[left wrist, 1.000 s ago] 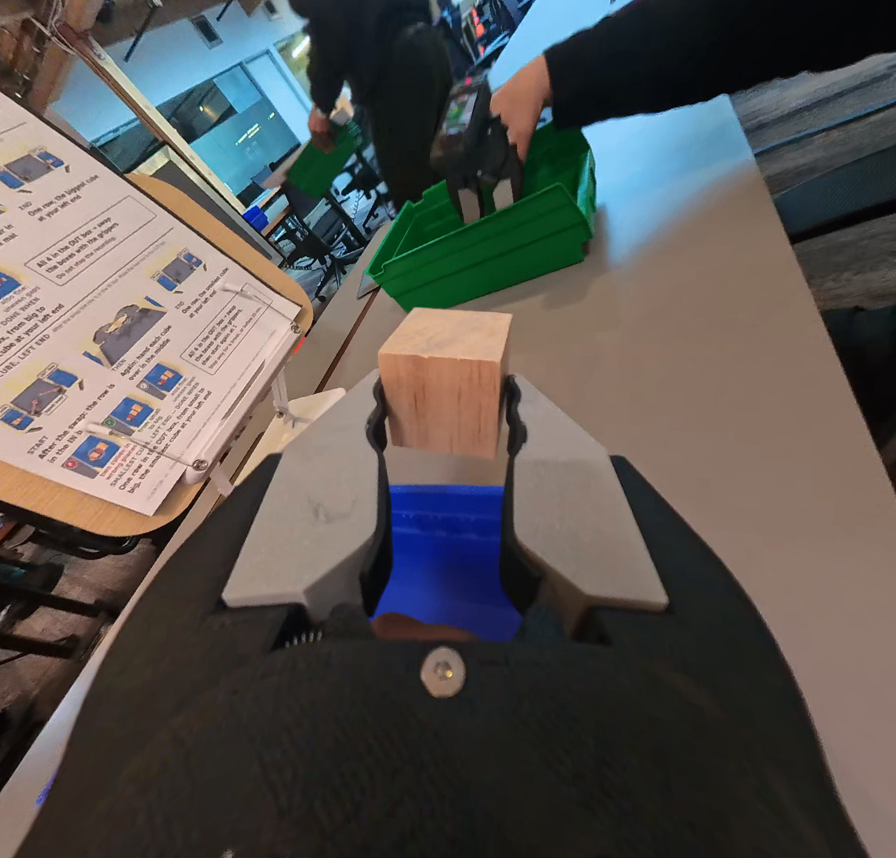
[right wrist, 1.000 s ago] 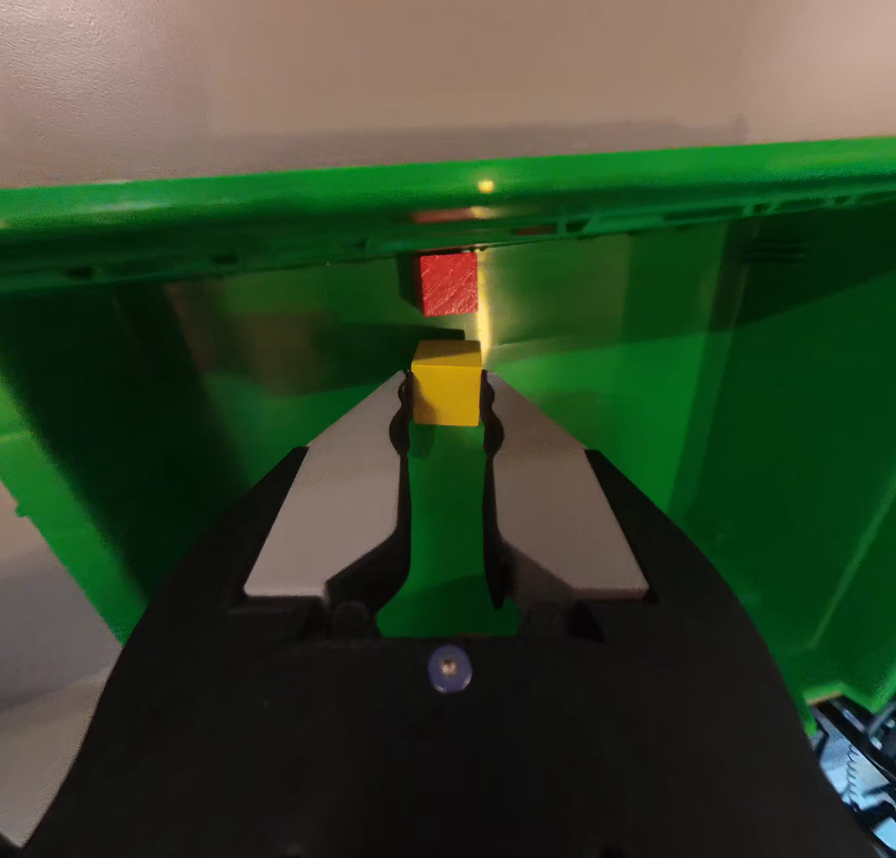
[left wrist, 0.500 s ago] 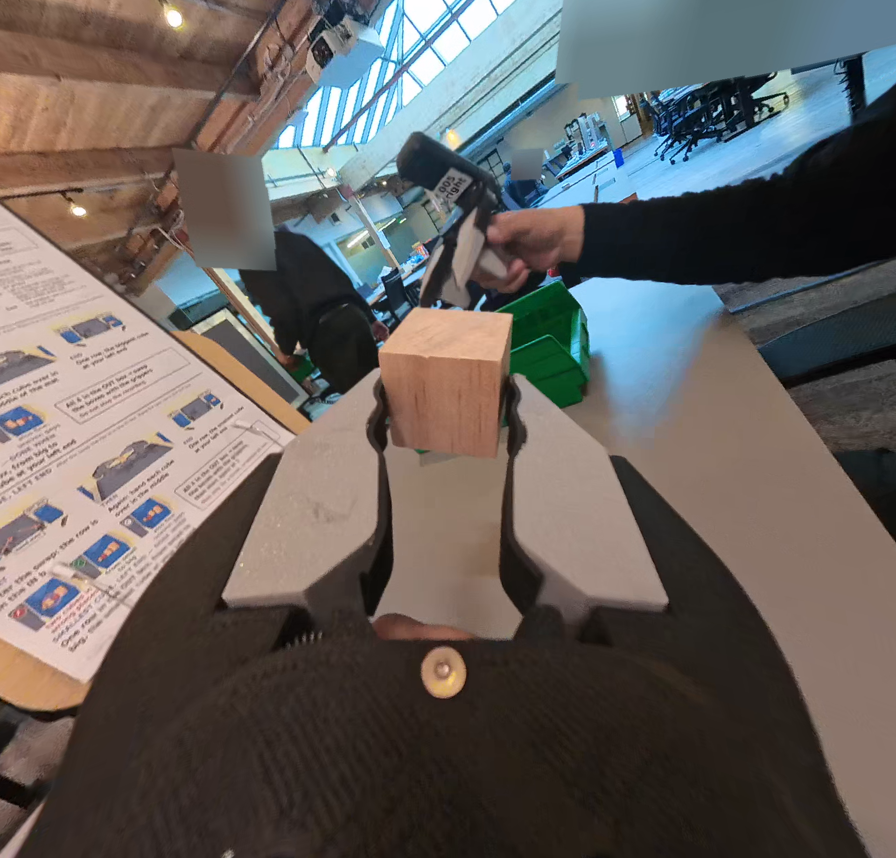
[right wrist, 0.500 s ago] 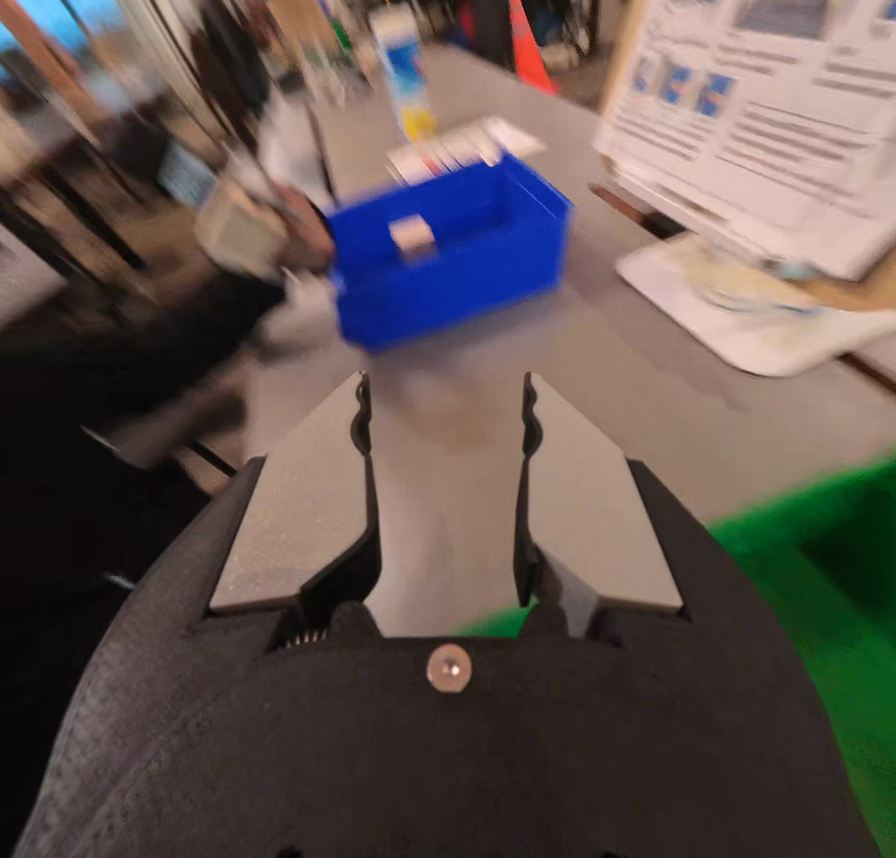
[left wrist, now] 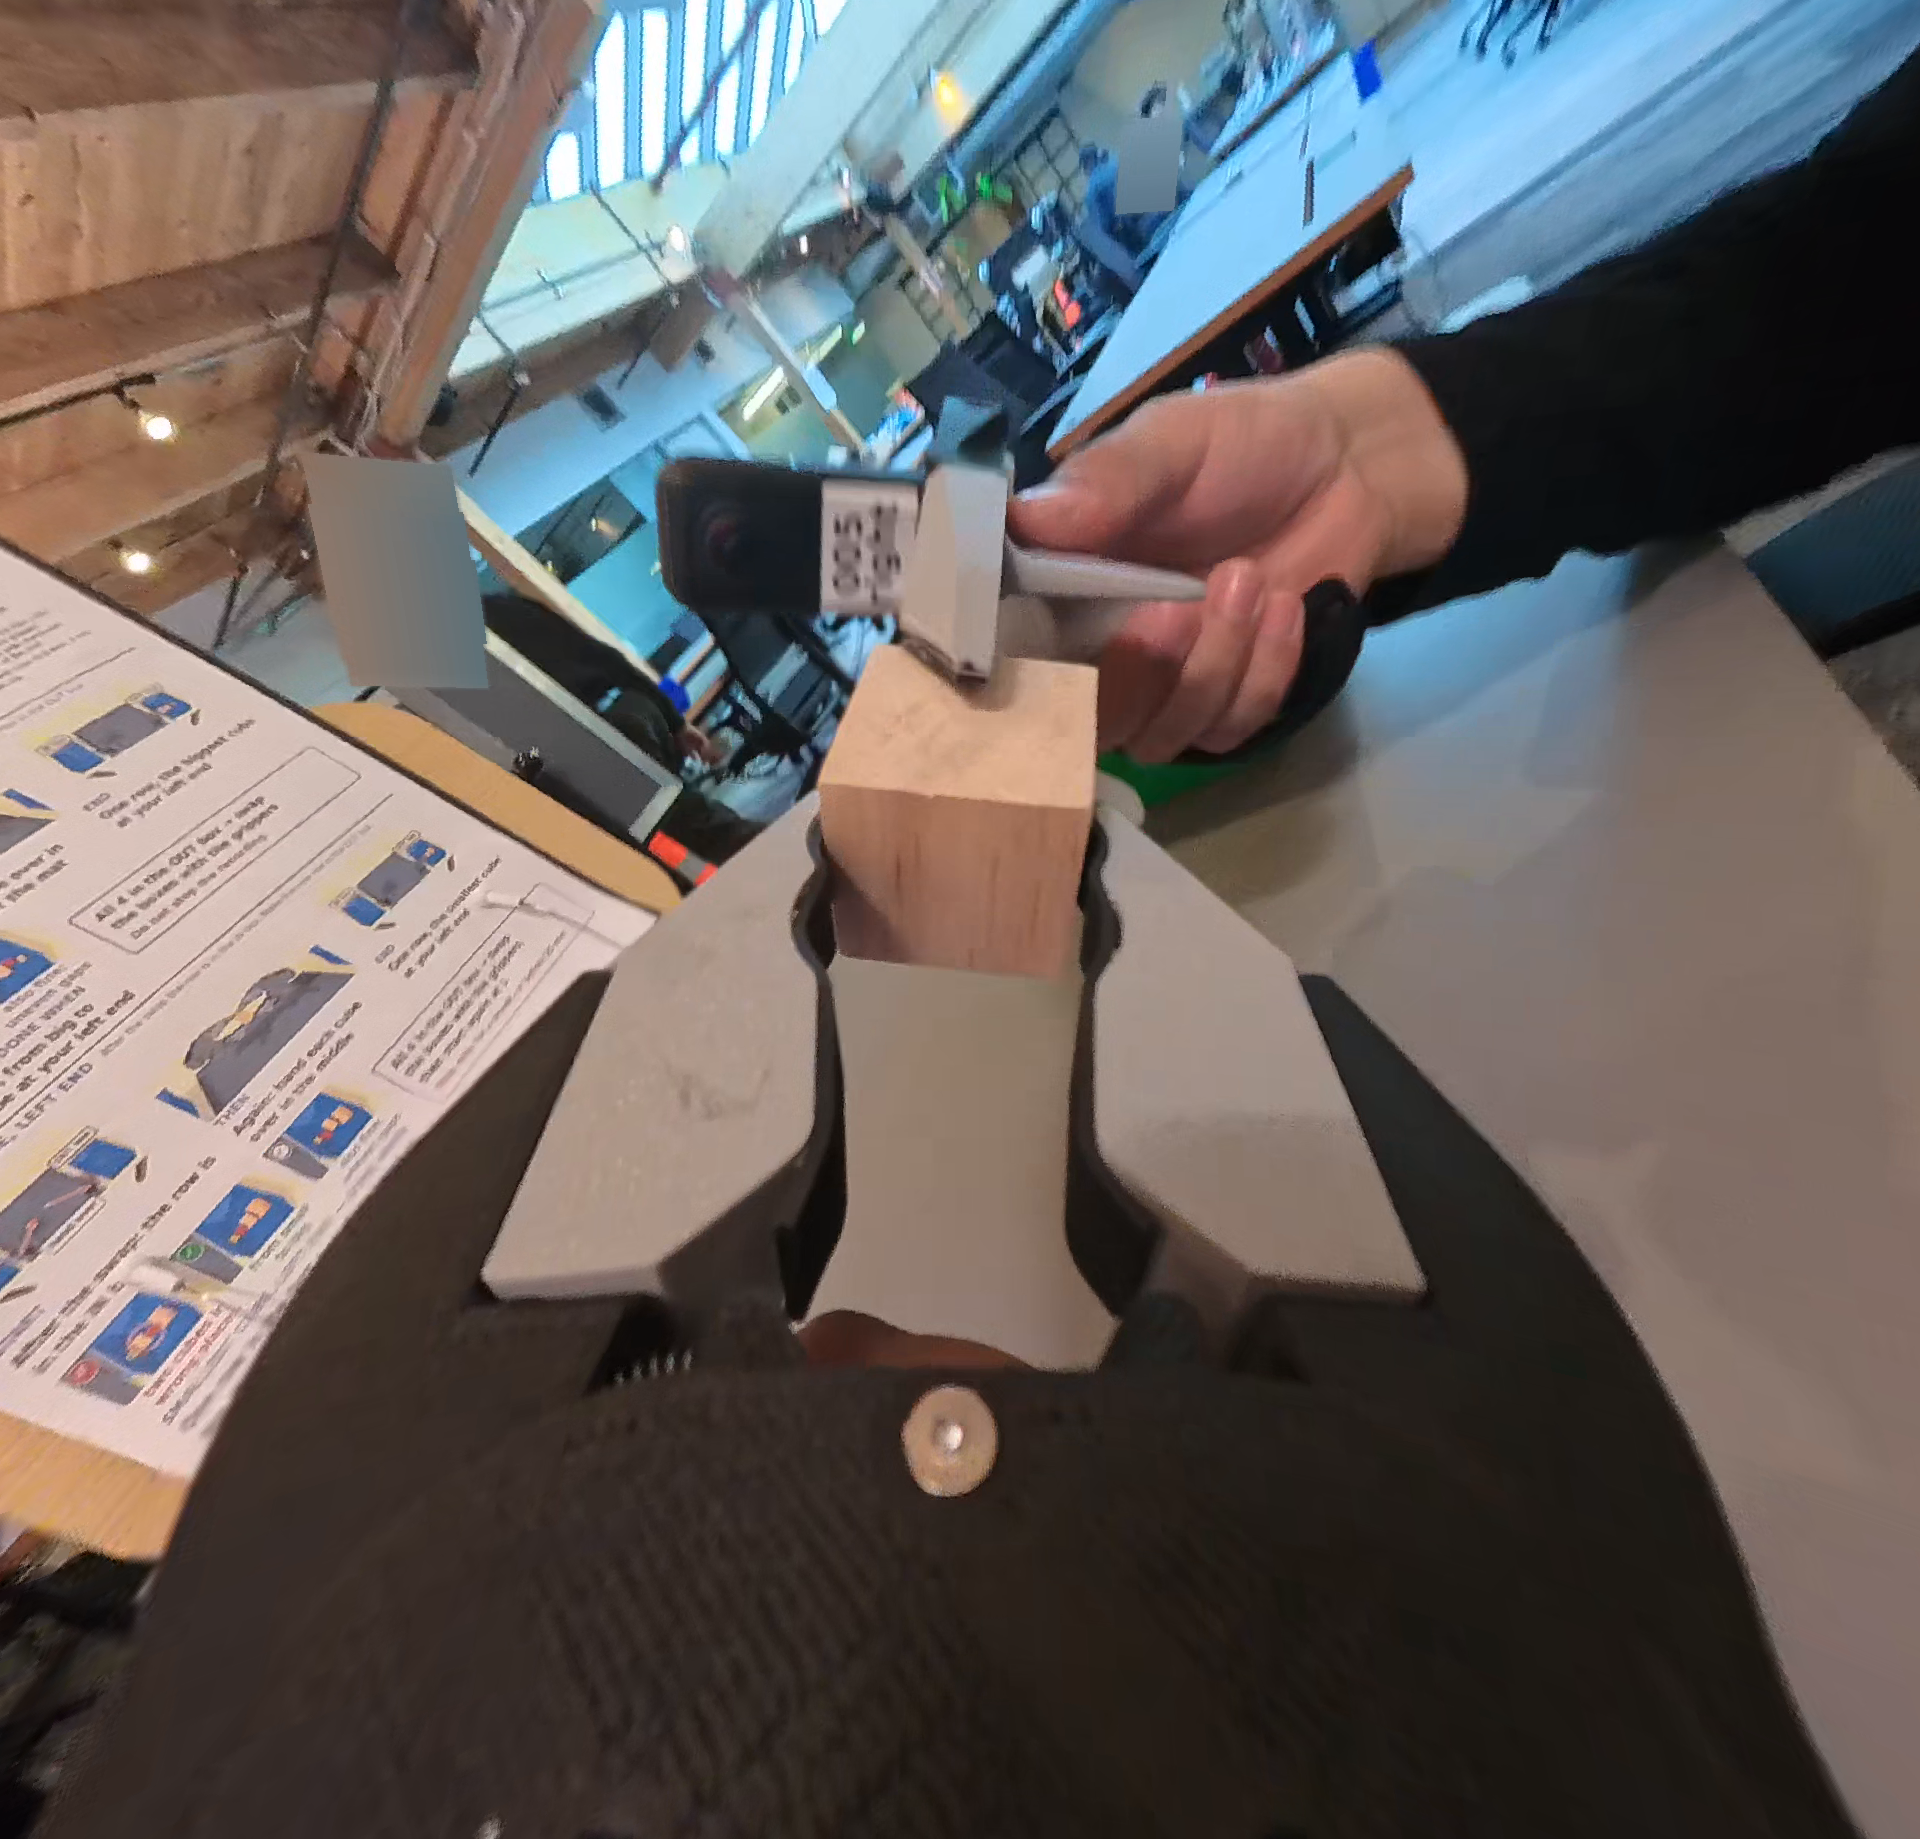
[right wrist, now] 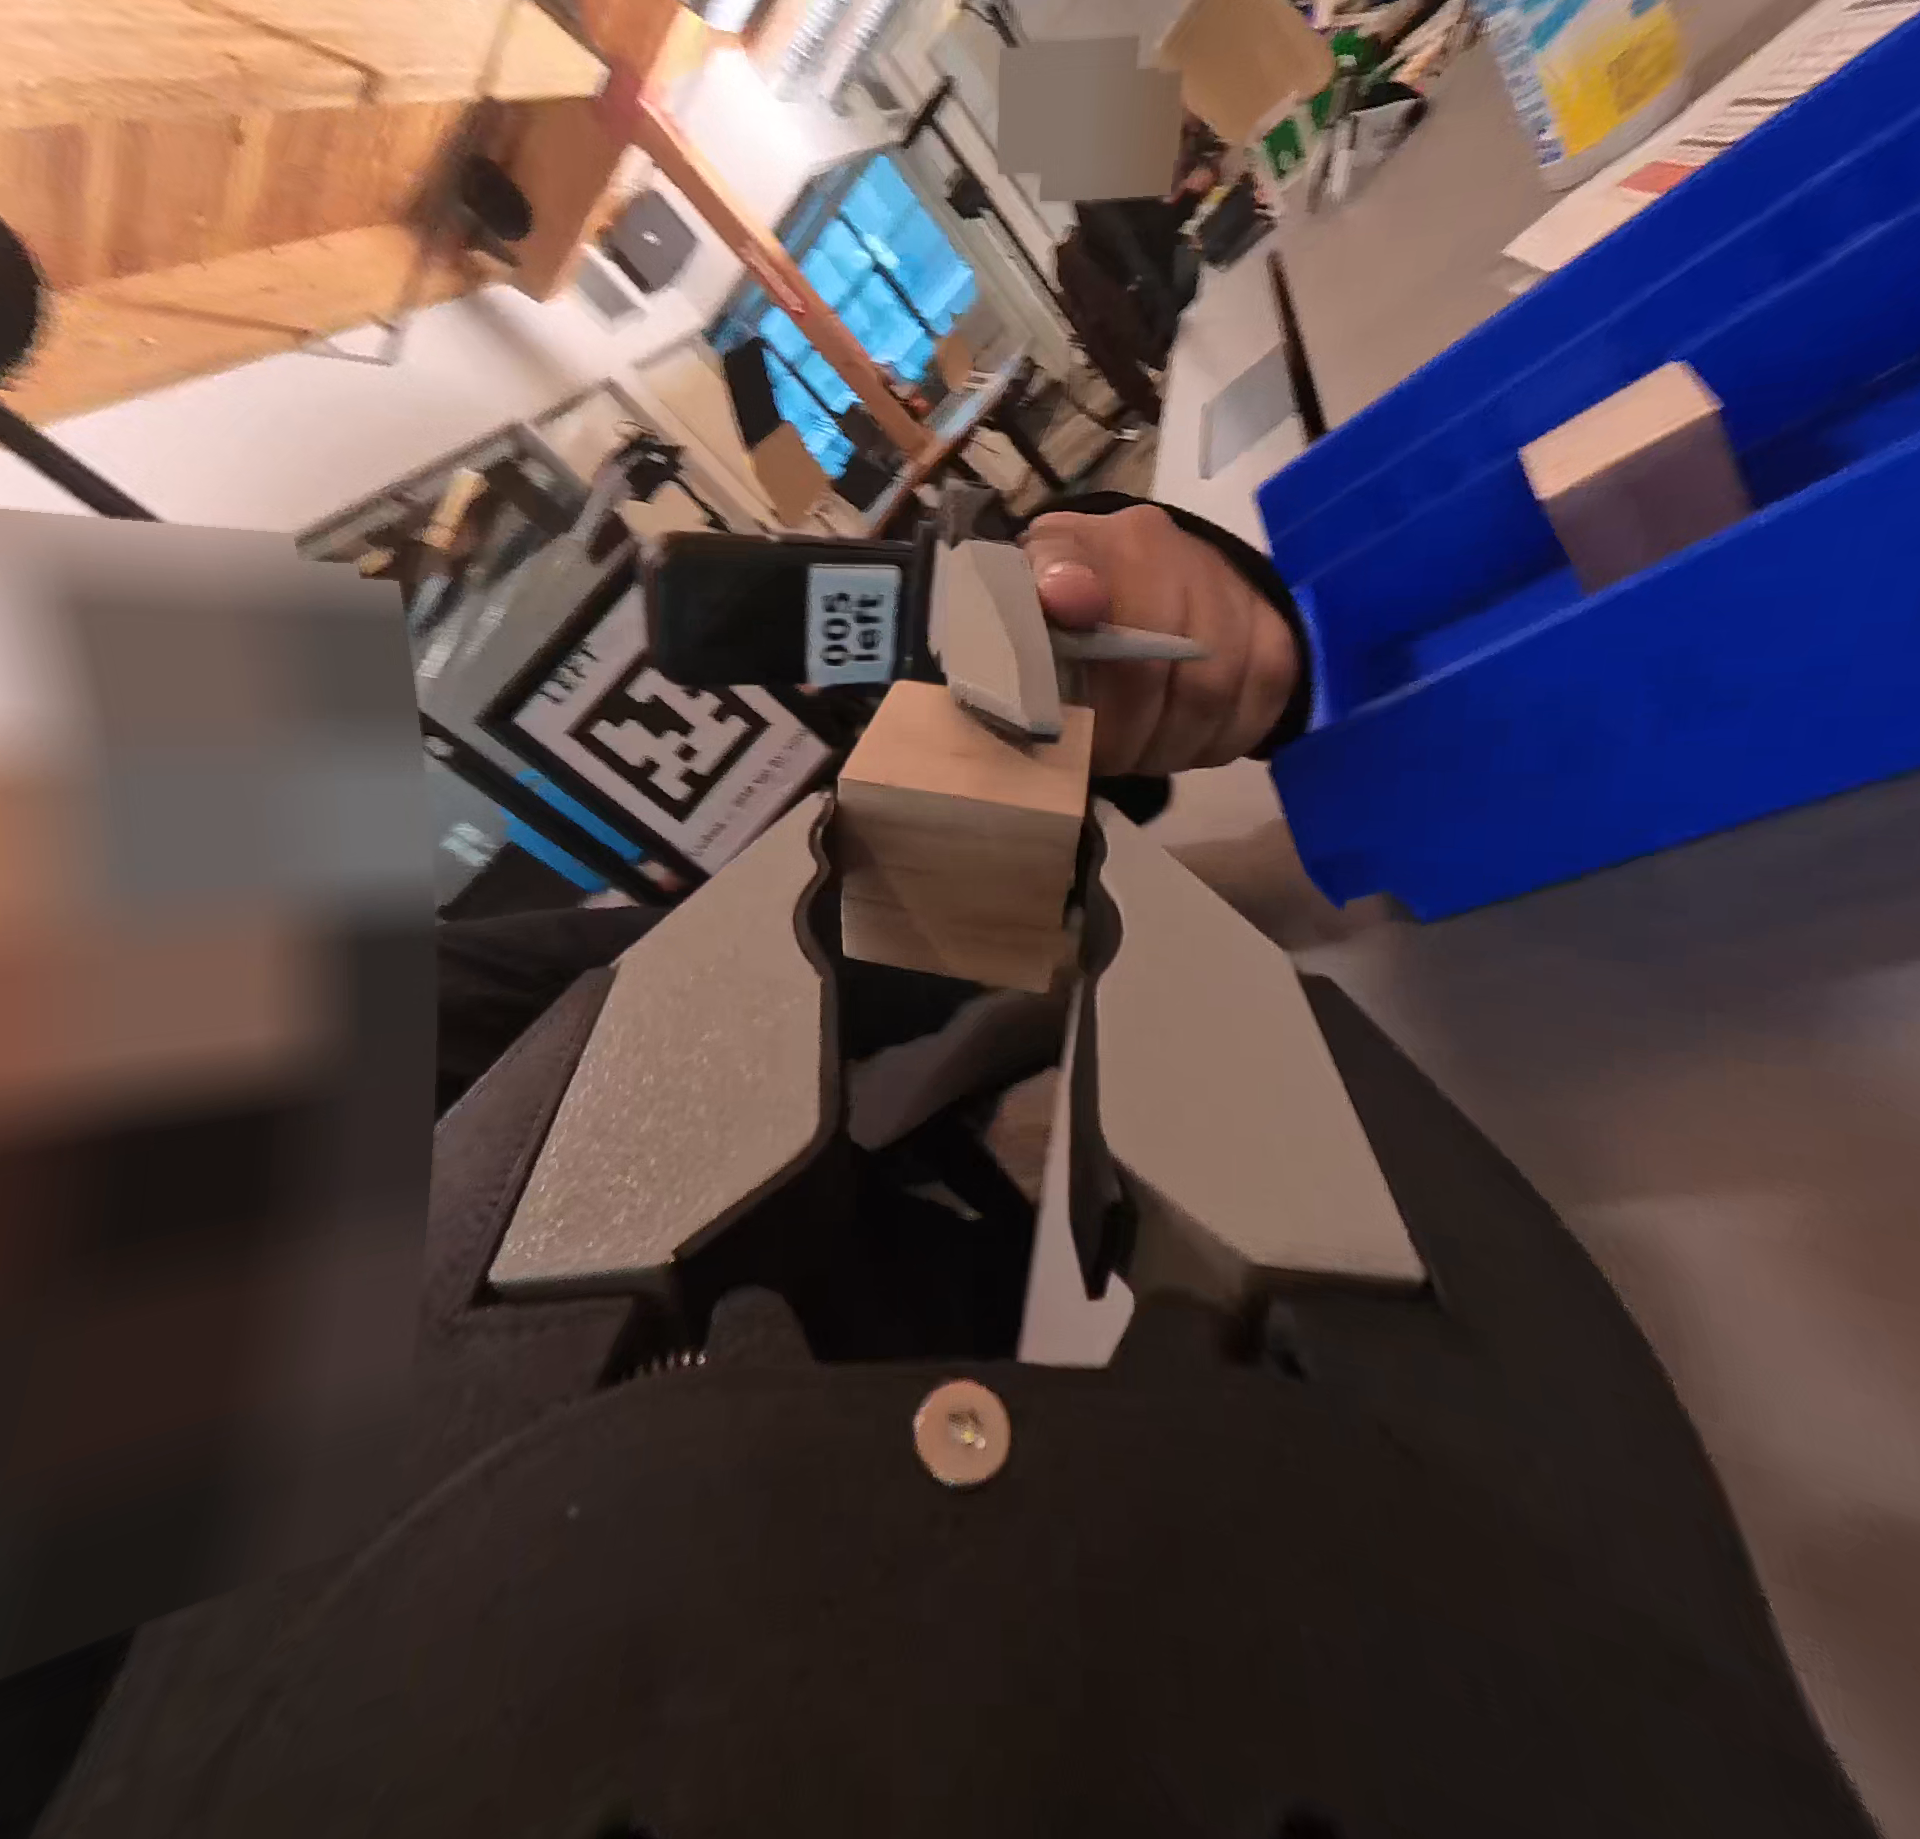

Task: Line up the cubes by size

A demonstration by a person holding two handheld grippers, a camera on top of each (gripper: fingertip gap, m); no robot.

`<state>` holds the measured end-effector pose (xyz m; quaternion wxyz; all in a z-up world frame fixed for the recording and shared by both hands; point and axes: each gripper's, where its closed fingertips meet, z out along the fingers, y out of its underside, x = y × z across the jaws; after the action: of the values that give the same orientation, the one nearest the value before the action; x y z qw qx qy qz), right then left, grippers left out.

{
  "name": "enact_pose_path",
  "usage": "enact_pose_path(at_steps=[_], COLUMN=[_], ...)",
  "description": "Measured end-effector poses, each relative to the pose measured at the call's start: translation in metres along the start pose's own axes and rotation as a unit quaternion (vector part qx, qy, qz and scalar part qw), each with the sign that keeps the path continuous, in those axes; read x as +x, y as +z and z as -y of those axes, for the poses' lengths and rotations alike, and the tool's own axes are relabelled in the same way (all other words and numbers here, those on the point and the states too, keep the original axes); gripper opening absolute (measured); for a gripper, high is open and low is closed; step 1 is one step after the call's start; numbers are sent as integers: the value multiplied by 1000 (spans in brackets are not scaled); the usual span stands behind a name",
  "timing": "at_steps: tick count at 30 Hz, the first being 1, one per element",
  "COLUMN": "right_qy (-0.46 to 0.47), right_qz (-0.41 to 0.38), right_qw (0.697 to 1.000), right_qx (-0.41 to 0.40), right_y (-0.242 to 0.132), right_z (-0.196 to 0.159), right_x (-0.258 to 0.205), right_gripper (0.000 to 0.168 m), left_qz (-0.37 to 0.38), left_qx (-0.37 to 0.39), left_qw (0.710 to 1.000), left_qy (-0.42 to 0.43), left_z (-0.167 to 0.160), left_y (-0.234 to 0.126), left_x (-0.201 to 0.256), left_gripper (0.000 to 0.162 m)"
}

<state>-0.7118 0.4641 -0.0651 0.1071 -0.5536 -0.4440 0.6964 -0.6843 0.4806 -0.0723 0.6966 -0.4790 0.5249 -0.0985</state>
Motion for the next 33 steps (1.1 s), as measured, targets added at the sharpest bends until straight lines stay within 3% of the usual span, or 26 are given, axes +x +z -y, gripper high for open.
enact_pose_path(at_steps=[1,5,8,11,17,21,24,28,31,33], right_qy=[-17,-72,-112,-153,-193,-170,-150,-140,-140,-155], right_qz=[-25,-87,-142,-215,-376,-427,-440,-448,-446,-456], right_qw=[1000,994,983,964,905,880,870,846,818,786], right_qx=[-6,5,27,21,-57,-119,-162,-252,-336,-388], right_y=[-2,-23,-65,-119,-229,-282,-310,-338,-349,-357], right_z=[-1,6,20,26,17,-2,-18,-46,-69,-77], right_x=[3,2,0,1,26,44,55,77,97,112], right_gripper=[42,42,42,42,43,43,43,43,43,43], left_qz=[3,11,3,-25,-128,-191,-229,-255,-266,-272], left_qx=[-16,-56,-100,-199,-454,-597,-658,-680,-677,-673], left_qw=[1000,998,994,979,881,778,716,686,685,687], left_qy=[9,34,32,40,35,41,38,33,42,43], left_z=[-5,-10,-21,-56,-156,-224,-257,-275,-281,-281], left_y=[1,-7,-34,-71,-142,-185,-209,-216,-213,-212], left_x=[0,-8,-26,-46,-65,-71,-72,-71,-70,-70], left_gripper=[44,38,39,38,60,80,85,85,66,66])
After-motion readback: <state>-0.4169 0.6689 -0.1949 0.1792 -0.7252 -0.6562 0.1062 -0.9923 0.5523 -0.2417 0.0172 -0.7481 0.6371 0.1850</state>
